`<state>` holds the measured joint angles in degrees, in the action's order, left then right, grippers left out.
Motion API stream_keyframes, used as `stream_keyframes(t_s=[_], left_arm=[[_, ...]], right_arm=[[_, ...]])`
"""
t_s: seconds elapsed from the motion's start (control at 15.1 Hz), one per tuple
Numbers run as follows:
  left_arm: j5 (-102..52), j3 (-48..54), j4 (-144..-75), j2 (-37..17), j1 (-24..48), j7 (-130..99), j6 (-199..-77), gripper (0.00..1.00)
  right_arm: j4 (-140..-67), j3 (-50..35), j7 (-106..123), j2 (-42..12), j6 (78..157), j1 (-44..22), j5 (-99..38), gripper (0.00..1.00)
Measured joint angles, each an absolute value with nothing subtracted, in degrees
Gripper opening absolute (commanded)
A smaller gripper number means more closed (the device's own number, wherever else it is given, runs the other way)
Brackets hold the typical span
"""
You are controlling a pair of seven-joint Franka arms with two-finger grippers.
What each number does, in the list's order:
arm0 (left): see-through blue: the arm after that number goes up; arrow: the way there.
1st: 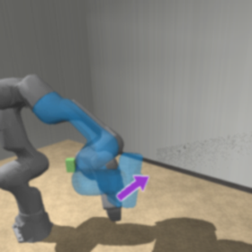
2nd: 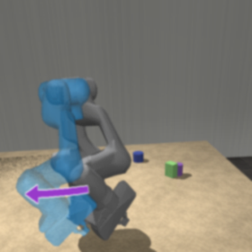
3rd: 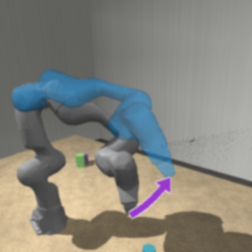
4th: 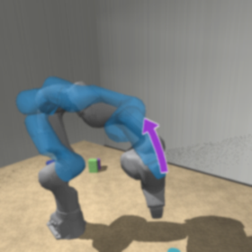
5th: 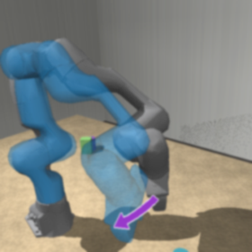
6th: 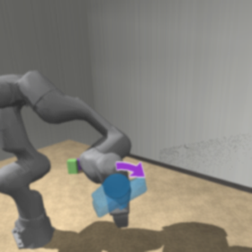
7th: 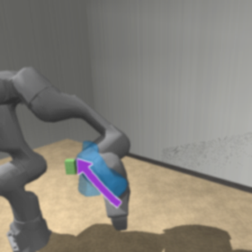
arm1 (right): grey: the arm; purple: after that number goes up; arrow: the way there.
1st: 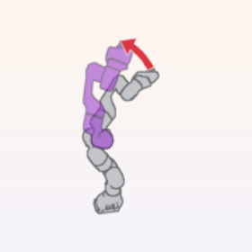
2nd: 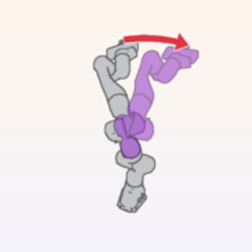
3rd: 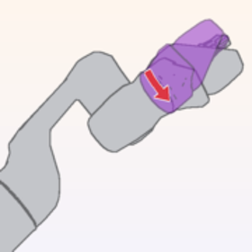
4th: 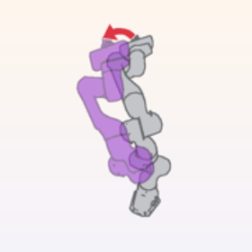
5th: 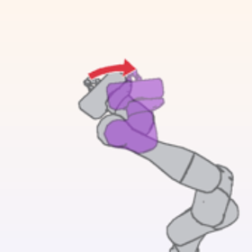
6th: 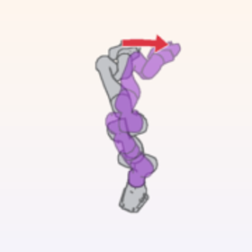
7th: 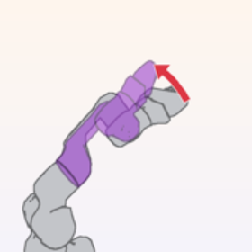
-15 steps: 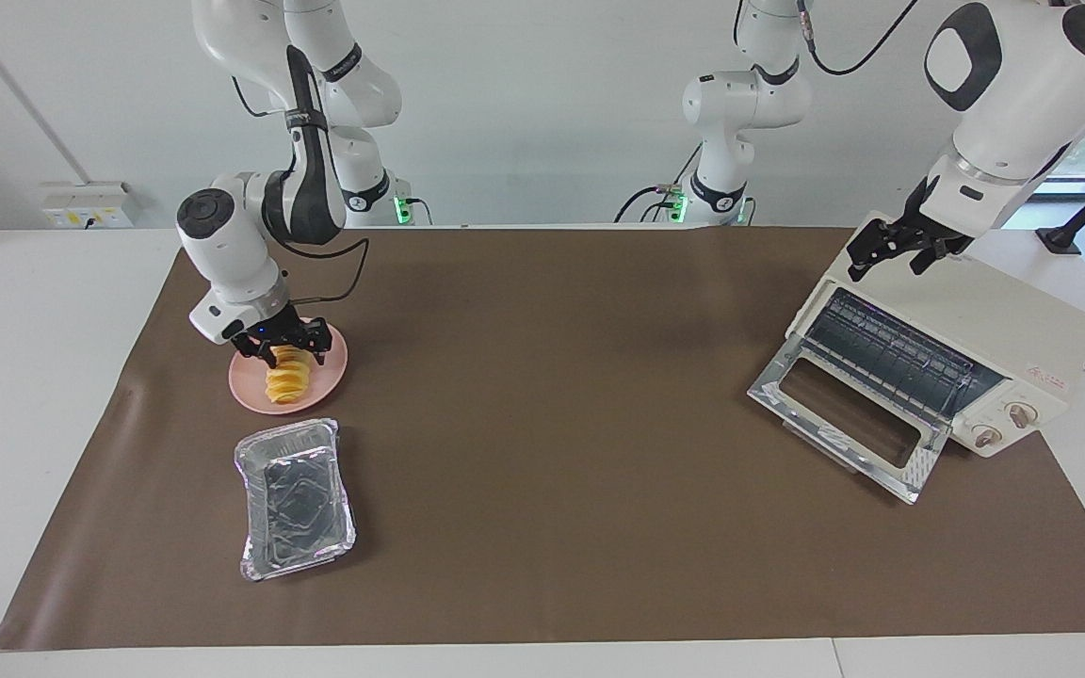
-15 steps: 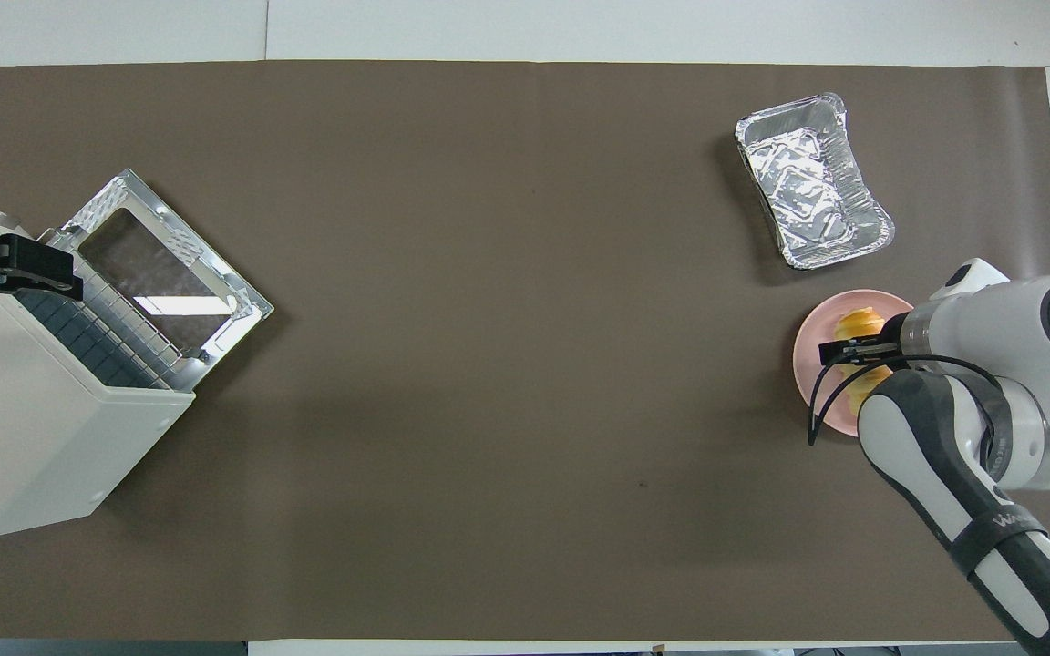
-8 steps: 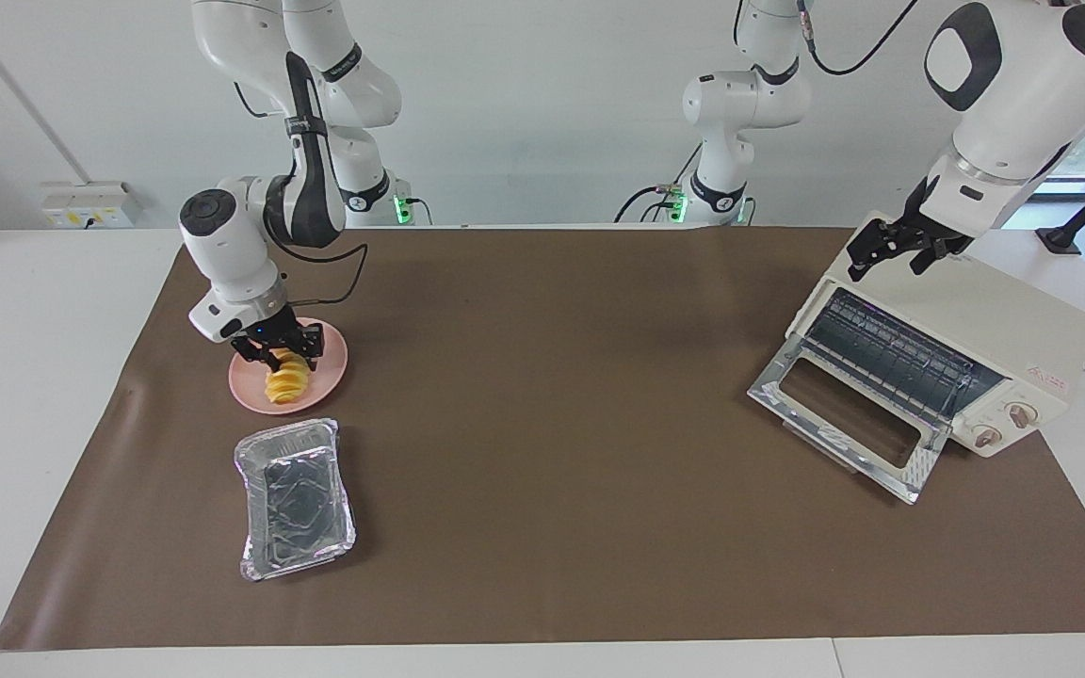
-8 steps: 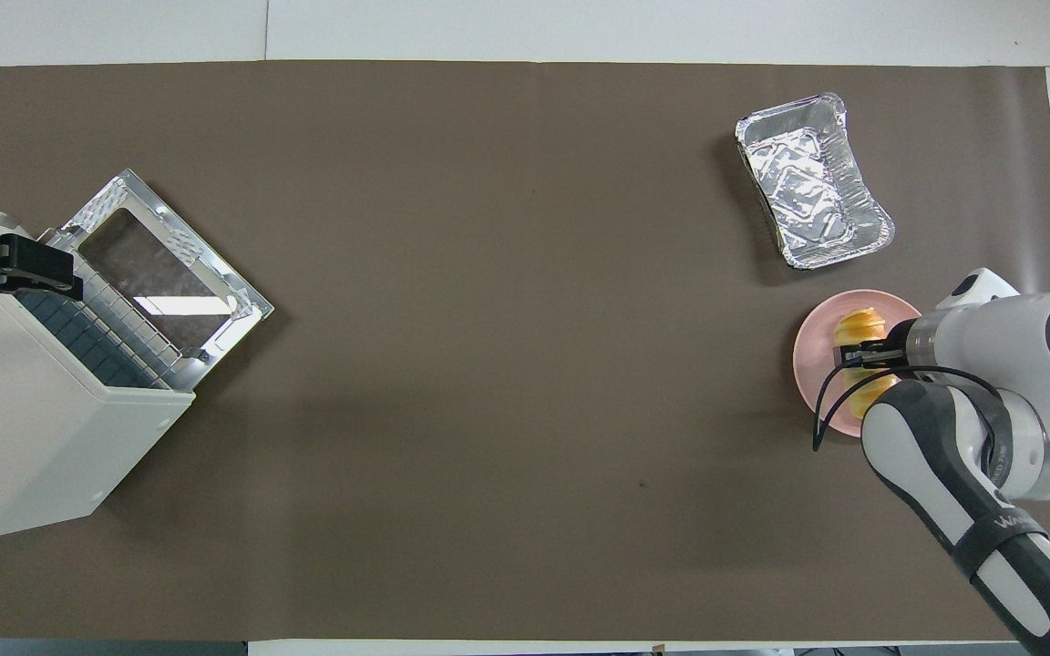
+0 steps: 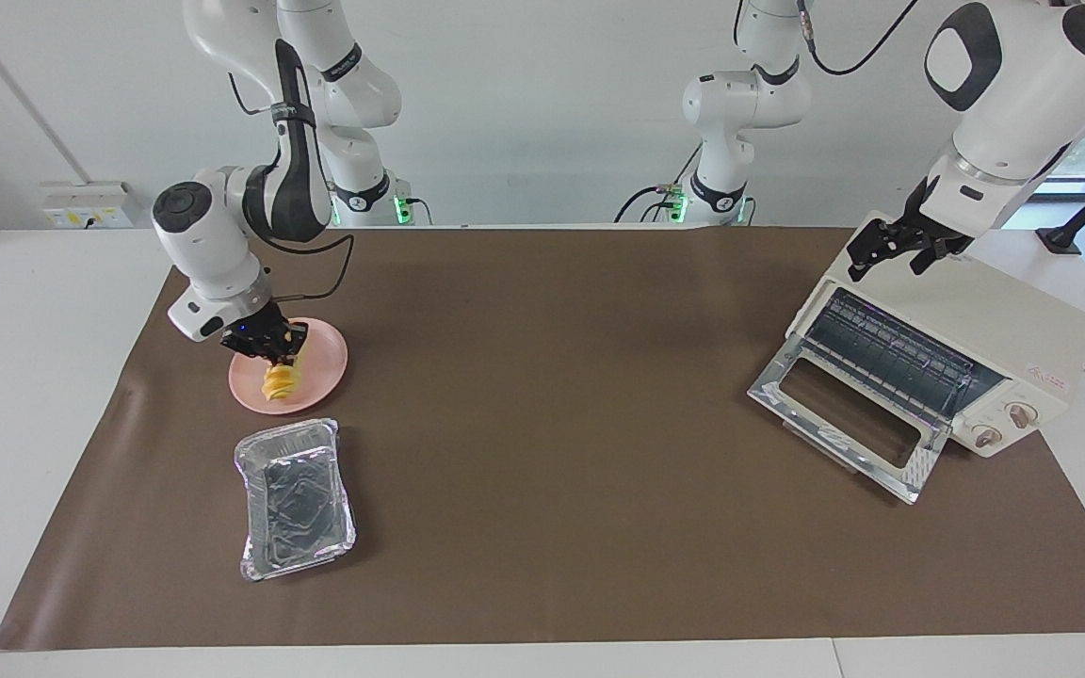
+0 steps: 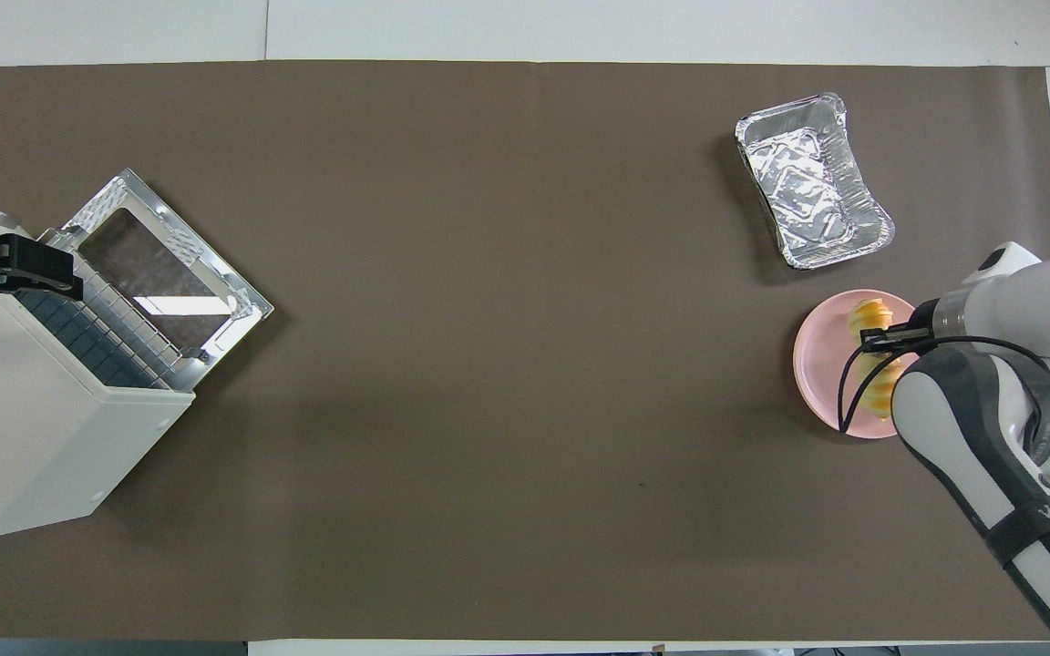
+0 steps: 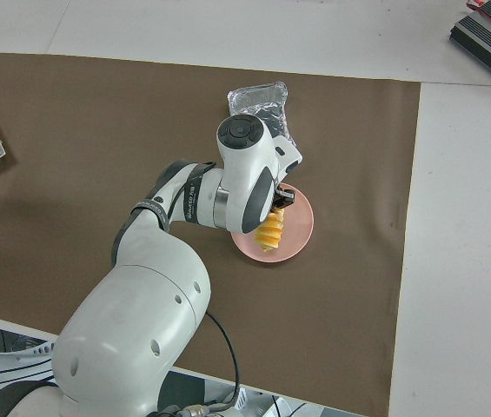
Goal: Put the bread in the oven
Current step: 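Grasp the bread roll with the right gripper and lift it, then carry the bread roll with the right gripper to the foil tray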
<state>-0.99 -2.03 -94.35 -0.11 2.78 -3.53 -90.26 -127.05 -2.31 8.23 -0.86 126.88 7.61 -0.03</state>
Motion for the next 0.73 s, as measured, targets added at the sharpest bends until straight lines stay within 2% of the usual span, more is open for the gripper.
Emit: stream_keyframes(t_s=[0.13,0.27,0.46,0.73], left_arm=[[-1.0,-2.0,-94.3,-0.1,2.8,-3.5,-90.3,1.0],[-1.0,-2.0,-94.3,-0.1,2.8,-3.5,-90.3,1.0],[-1.0,-2.0,-94.3,-0.1,2.8,-3.5,-90.3,1.0],[-1.0,-2.0,-94.3,-0.1,2.8,-3.5,-90.3,1.0]], right_arm=[[-120.8,-2.3,8.2,-0.5,120.1,7.6,0.0,0.17],[-115.9,-2.3,9.3,-0.7,117.0,7.6,0.0,0.17],[-110.7,-2.3,13.6,-3.3,117.1,7.6,0.0,0.18],[-101.7,-2.3,18.0,-11.3,118.6,7.6,0.0,0.19]])
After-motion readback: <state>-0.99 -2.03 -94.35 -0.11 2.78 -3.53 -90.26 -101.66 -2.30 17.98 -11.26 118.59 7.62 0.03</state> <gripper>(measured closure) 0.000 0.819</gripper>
